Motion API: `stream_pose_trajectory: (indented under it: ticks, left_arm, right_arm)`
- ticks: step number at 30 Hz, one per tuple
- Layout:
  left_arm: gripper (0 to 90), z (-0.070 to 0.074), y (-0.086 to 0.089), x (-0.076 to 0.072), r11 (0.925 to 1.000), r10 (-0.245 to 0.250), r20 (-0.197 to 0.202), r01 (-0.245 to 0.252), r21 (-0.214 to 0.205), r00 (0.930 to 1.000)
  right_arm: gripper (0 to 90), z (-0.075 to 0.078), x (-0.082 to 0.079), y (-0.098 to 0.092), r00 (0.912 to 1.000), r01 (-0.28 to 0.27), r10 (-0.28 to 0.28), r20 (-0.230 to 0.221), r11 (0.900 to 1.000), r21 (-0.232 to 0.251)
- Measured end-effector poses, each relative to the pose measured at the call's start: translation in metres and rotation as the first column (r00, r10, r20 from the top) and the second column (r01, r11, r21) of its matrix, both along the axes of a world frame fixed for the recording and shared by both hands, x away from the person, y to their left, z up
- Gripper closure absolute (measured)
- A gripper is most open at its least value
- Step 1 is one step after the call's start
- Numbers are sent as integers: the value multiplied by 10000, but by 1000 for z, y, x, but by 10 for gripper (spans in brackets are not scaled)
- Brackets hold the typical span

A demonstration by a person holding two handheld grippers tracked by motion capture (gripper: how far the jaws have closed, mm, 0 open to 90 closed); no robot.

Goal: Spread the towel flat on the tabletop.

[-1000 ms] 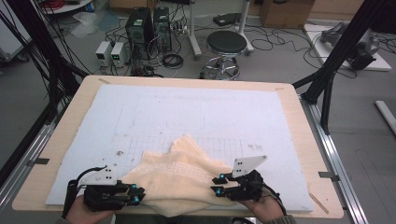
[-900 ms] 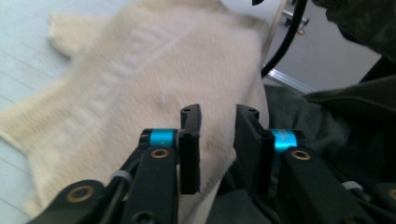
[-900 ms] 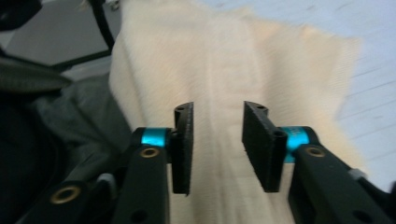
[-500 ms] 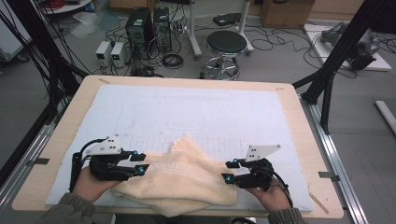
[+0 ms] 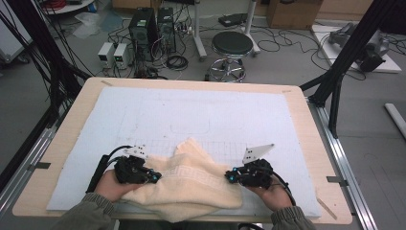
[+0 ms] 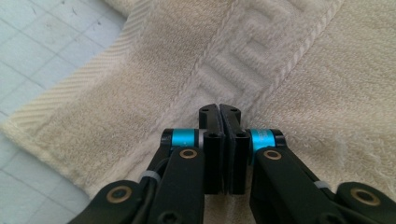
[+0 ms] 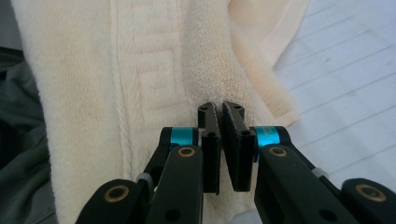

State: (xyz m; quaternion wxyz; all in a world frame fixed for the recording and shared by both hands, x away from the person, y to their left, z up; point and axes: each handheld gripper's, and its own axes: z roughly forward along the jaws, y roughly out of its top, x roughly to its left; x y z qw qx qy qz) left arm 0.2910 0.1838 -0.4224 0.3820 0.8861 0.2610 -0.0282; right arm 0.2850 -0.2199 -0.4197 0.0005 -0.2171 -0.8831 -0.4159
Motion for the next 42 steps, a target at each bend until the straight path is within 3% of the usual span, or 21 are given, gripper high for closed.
stream_pose_trajectory:
  ticks: [3,5,6,7,9,10,12,14,16,18,19,21,23,25,29,31,33,34,36,39,42]
  left_arm:
    - [896,11,8,1,9972,611,663,-580,-481,9959]
    - [897,23,15,3,9883,1172,1021,-1060,-1093,9878]
    - [898,23,15,3,9883,1172,1021,-1060,-1093,9878]
    - [898,34,19,5,9799,1581,1365,-1383,-1437,9780]
    - [897,44,21,7,9703,1893,1562,-1603,-1812,9694]
    - [897,44,21,7,9703,1893,1562,-1603,-1812,9694]
    - [897,50,22,8,9645,2153,1813,-1798,-1935,9596]
    - [896,45,21,8,9672,2163,1788,-1856,-1736,9598]
    - [896,41,20,7,9712,2047,1683,-1788,-1572,9642]
    - [896,25,18,-2,9786,1787,1342,-1620,-1266,9747]
    - [896,19,18,-6,9822,1637,1142,-1511,-1111,9799]
    - [896,9,17,-14,9884,1355,799,-1292,-799,9875]
    - [897,2,16,-22,9904,1154,586,-1104,-832,9916]
    - [897,0,16,-25,9914,1048,497,-1004,-840,9932]
    - [845,9,16,-22,9907,1070,715,-1003,-921,9917]
    - [797,18,18,-20,9883,1166,1042,-1050,-1103,9877]
    - [738,27,21,-17,9838,1400,1403,-1217,-1314,9802]
    - [714,27,21,-17,9838,1400,1403,-1217,-1314,9802]
    - [666,34,26,-9,9727,1898,1766,-1606,-1672,9658]
    - [612,28,29,2,9701,2287,2005,-2059,-1282,9526]
    - [581,12,31,10,9682,2499,1756,-2429,-605,9522]
  right_arm:
    - [858,16,8,0,9986,217,-219,477,9998,47]
    - [859,30,15,1,9948,419,-421,925,9991,42]
    - [859,38,19,1,9907,577,-575,1230,9983,20]
    - [859,46,23,2,9854,810,-806,1498,9967,36]
    - [860,63,32,3,9736,1094,-1111,1993,9938,197]
    - [860,72,36,4,9653,1206,-1229,2305,9924,241]
    - [857,84,40,6,9476,1376,-1456,2843,9893,480]
    - [854,84,42,8,9448,1393,-1436,2945,9896,356]
    - [854,72,42,12,9548,1276,-1224,2710,9918,-17]
    - [849,54,40,14,9737,1167,-1017,2041,9912,-628]
    - [850,44,36,14,9770,1029,-870,1949,9920,-728]
    - [850,27,30,13,9903,829,-744,1170,9941,-698]
    - [848,12,22,13,9954,554,-470,835,9934,-1009]
    - [827,3,16,9,9964,650,-607,587,9951,-740]
    - [692,5,16,1,9954,905,-901,317,9958,-124]
    - [639,12,15,-3,9935,1002,-1007,525,9949,129]
    - [621,21,16,-10,9915,1126,-1153,601,9926,466]
    - [621,21,16,-10,9915,1126,-1153,601,9926,466]
    - [582,27,20,-20,9863,1496,-1541,587,9859,753]
    - [521,20,24,-22,9825,1761,-1800,486,9815,747]
    - [482,6,28,-19,9807,1943,-1953,106,9791,603]
